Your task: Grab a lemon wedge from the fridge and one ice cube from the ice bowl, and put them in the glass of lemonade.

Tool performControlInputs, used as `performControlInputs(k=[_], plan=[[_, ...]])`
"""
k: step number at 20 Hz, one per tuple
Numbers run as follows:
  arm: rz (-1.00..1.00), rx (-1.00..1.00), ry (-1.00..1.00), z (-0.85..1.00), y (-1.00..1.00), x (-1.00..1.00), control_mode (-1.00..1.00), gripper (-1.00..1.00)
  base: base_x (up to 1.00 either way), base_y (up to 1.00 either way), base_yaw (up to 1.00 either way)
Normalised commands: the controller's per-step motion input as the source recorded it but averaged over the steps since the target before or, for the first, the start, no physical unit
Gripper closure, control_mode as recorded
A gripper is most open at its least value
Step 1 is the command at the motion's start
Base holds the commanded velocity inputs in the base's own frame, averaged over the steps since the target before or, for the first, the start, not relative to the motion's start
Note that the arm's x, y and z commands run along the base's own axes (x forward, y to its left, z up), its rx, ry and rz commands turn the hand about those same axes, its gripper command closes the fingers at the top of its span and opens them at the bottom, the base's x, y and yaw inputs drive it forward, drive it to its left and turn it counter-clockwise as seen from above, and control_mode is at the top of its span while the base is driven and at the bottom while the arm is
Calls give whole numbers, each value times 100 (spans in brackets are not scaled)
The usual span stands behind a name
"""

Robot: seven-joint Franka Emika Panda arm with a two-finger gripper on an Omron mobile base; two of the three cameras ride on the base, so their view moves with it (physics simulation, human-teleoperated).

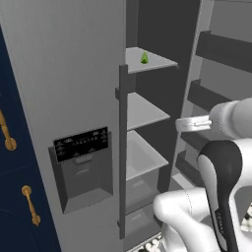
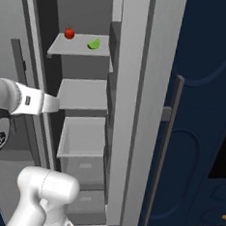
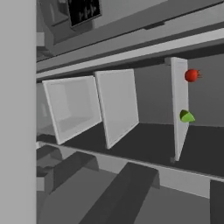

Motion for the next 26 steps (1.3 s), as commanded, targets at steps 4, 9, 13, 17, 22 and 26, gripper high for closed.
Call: performControlInputs(k=[4, 9, 13, 17, 22, 26], plan=[[0, 6, 0, 43, 10, 25, -100, -100, 0, 0, 0], [0, 5, 0, 27, 5, 36, -100, -100, 0, 0, 0], [-2, 4, 0, 27, 0, 26, -100, -100, 0, 0, 0], [0, 2, 0, 10, 0, 38, -100, -100, 0, 0, 0], [0, 0, 0, 15, 0, 29, -100, -100, 0, 0, 0], [0, 0, 0, 24, 0, 19, -100, -100, 0, 0, 0]])
